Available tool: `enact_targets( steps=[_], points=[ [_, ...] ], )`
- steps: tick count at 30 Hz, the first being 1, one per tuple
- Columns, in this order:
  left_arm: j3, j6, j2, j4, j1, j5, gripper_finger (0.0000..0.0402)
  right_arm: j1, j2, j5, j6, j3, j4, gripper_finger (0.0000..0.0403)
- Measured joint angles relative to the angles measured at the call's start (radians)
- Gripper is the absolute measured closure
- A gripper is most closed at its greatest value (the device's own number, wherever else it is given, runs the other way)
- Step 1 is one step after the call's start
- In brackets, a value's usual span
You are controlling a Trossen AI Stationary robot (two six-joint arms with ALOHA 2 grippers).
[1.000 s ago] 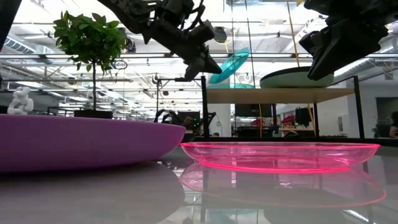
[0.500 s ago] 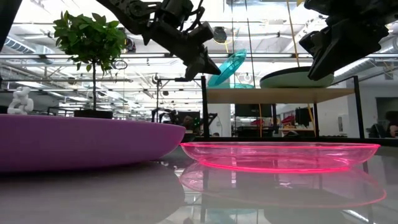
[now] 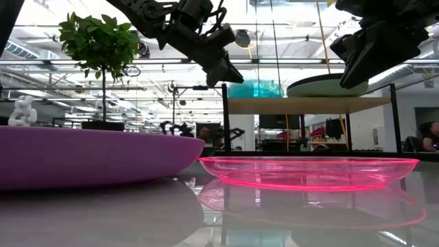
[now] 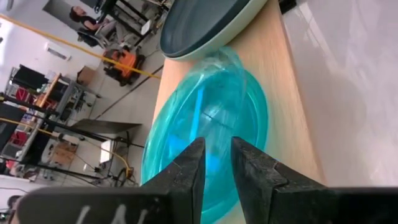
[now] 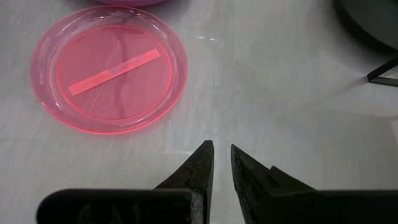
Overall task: Place and stack plates onto a shelf
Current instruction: Stack the small blue plate on top of the small blue plate on the shelf, then stack the big violet plate on top of the big black plate on the shelf
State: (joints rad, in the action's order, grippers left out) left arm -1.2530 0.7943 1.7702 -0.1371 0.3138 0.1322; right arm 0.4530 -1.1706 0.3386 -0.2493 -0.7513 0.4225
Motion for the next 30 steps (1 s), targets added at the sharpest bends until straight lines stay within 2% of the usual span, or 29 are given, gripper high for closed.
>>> enact_targets(
  steps=[7,14,22,30],
  points=[
    [0.000,-0.008,0.000,0.004,-0.020,0.004,0.0316,0.000,0.000,0.000,0.000,0.000,-0.002,0.0362],
    [0.000,-0.066,-0.033,0.051,-0.067,0.057,0.0316,0.000,0.000,-0.004,-0.035,0.000,-0.020,0.0362],
    [0.000,-0.271,-0.146,0.330,-0.166,0.049,0.0316,0.000,0.000,-0.004,-0.084,0.000,-0.033,0.0362],
    [0.000,-0.472,-0.205,0.699,-0.268,-0.123,0.0316,0.000,0.000,-0.004,-0.106,0.000,-0.078,0.0362]
  ],
)
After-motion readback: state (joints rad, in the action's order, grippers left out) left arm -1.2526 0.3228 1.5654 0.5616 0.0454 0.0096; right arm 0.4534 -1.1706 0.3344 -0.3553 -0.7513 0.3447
